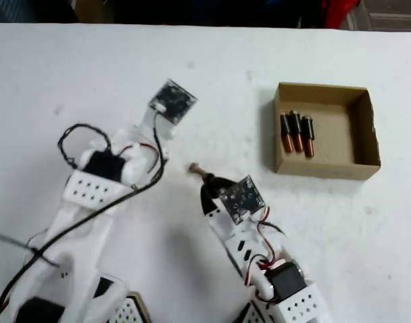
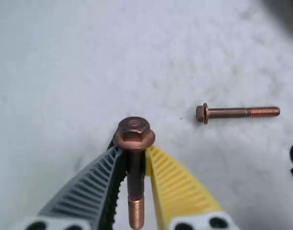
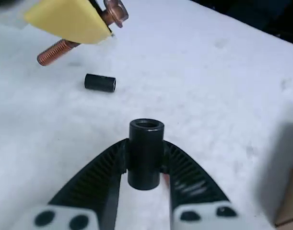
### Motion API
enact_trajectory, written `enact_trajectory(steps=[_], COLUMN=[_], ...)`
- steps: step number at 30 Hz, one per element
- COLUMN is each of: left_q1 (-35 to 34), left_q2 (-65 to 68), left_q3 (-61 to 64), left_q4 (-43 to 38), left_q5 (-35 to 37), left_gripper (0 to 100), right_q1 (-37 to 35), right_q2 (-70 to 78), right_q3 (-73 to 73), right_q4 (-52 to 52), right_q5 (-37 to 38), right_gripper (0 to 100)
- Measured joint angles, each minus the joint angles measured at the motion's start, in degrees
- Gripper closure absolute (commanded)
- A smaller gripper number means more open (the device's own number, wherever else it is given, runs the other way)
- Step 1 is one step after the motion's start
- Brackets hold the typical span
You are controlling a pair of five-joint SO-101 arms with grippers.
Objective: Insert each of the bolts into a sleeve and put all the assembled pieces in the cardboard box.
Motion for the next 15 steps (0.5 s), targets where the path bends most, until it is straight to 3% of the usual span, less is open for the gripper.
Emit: enact_trajectory(steps=[6, 15], left_q1=[0.0, 2.1], left_q2=[-7.1, -12.2], left_q3=[0.0, 0.0], left_q4=[-3.0, -14.2], left_q5=[9.0, 12.2], left_gripper=[98, 98], right_q1=[-0.3, -7.7], right_q2=[0.0, 0.0], right_q3=[0.0, 0.0], right_q4=[-6.5, -13.1], right_q5=[0.0, 0.0], right_gripper=[98.1, 98.1])
